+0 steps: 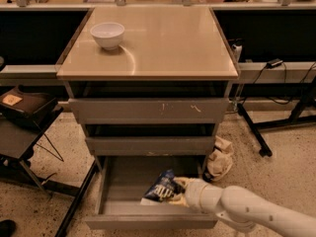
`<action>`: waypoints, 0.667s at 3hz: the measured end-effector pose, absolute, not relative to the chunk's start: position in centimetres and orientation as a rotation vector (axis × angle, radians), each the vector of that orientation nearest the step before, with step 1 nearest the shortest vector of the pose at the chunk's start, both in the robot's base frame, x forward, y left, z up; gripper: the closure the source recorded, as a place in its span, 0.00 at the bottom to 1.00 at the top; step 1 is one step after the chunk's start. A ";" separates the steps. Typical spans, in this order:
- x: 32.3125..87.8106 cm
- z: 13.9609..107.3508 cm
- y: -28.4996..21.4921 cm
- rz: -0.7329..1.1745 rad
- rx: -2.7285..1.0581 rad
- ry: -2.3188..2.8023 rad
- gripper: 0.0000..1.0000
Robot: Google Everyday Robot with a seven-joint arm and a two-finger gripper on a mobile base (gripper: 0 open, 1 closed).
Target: Place blue chip bag into bottom drawer
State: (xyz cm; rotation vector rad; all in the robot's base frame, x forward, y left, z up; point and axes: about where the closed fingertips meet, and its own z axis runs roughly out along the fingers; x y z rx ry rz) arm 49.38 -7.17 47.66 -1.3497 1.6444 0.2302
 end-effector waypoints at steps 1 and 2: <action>49.6 43.3 -5.8 0.226 -1.377 1.691 1.00; 49.8 43.7 -5.6 0.223 -1.378 1.683 1.00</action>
Offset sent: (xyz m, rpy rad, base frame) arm -0.0002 0.0128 -0.0470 -0.0353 0.0455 -0.0057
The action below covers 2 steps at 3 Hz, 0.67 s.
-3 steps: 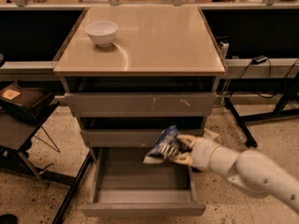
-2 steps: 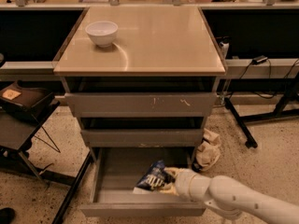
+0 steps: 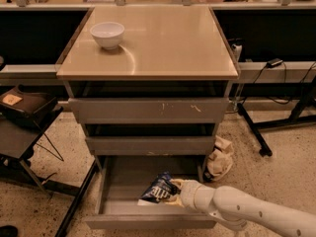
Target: Place blue chip bag into bottom drawer
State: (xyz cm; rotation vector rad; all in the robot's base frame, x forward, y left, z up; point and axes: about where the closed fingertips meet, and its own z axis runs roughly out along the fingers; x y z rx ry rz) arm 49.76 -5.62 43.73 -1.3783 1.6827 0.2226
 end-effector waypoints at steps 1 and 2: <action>51.1 41.0 -7.1 0.210 -1.317 1.708 1.00; 55.2 34.6 -10.3 0.130 -1.260 1.780 1.00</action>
Offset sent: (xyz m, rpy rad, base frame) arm 0.1147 -0.0863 -0.1805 -0.0927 0.0113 -0.2476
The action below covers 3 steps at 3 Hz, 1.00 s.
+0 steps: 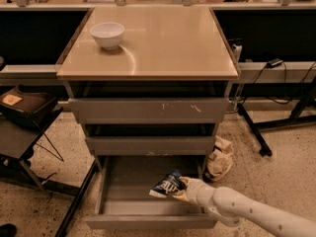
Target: Place blue chip bag into bottom drawer
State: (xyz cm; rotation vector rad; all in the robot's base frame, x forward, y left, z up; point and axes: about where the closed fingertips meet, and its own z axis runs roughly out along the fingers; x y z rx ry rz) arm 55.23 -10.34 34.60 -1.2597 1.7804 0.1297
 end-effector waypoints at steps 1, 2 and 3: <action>60.4 29.1 -13.9 0.033 -1.243 1.908 1.00; 61.5 27.4 -13.8 -0.003 -1.337 1.908 1.00; 61.4 27.4 -13.8 -0.001 -1.338 1.908 1.00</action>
Offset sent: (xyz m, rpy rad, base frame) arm 0.0444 -0.0305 -0.0431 -0.0686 0.0396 -0.0839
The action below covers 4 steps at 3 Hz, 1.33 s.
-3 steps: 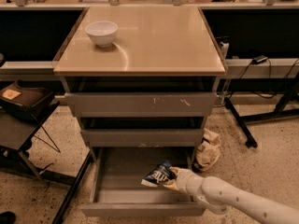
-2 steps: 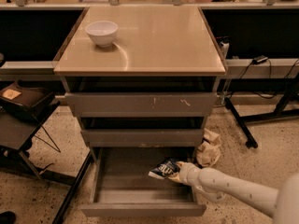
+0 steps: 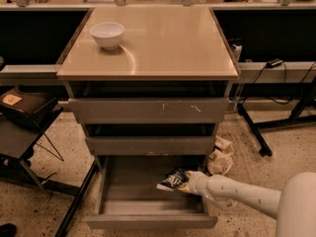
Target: Place blue chip bag into bottom drawer
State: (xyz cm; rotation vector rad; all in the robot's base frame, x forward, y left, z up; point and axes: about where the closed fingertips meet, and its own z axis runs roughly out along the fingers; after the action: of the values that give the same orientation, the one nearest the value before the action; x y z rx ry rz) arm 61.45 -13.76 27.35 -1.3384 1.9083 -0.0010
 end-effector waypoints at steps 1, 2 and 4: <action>61.9 23.6 -12.5 0.083 -1.336 1.933 1.00; 59.9 14.5 -7.8 0.322 -1.374 1.994 1.00; 59.0 12.7 -6.6 0.385 -1.386 2.000 0.60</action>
Offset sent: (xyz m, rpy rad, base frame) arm 0.0479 0.0785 -0.2557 0.2952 0.3515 0.0720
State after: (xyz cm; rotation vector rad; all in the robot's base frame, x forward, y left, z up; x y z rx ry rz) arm 59.01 -6.55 12.70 -1.3859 2.0004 0.3848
